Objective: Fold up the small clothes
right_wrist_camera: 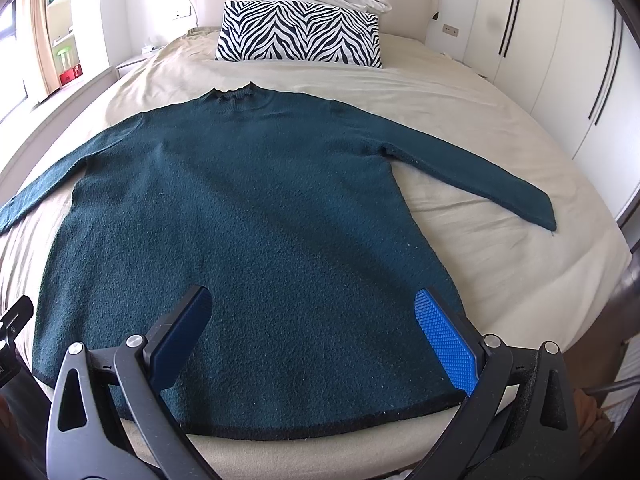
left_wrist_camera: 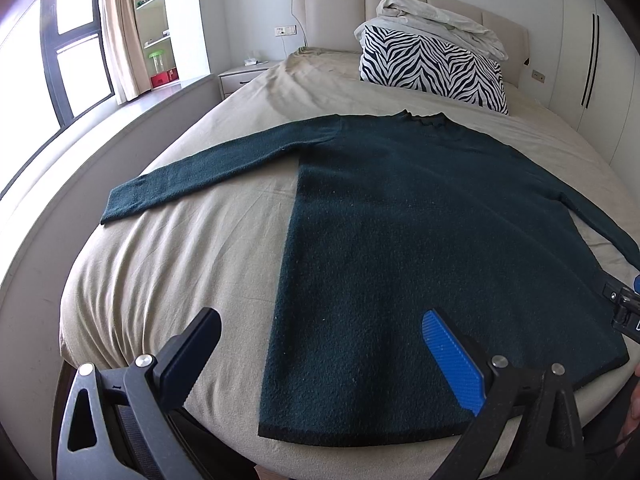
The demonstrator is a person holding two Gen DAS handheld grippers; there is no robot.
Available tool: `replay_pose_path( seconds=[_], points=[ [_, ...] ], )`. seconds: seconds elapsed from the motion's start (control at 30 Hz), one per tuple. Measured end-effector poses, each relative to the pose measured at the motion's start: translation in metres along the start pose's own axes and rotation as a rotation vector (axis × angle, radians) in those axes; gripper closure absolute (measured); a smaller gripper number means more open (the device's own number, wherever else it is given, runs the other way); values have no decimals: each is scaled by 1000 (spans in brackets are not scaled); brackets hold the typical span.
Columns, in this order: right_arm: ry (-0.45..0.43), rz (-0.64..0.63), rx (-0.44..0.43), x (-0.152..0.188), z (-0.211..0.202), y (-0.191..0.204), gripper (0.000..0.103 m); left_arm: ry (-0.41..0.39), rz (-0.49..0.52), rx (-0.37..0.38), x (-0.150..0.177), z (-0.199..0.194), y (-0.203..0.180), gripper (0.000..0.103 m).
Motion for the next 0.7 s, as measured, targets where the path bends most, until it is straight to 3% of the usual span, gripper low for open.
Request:
replay_pose_path(
  seconds=[0.7],
  points=[
    [1, -3, 2, 2, 1, 3, 0, 5, 11, 6, 4, 2, -3, 0]
  ],
)
Point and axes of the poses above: each gripper's, at about its wrist camera, not at the fingertips, and z roughly the way its jaws point, y to its left, x to its underside, the point moved 7 cm from there along z, roughly the way its jaws point, and after that the axes turned 5 degrees about x, right-handed, at the moved point
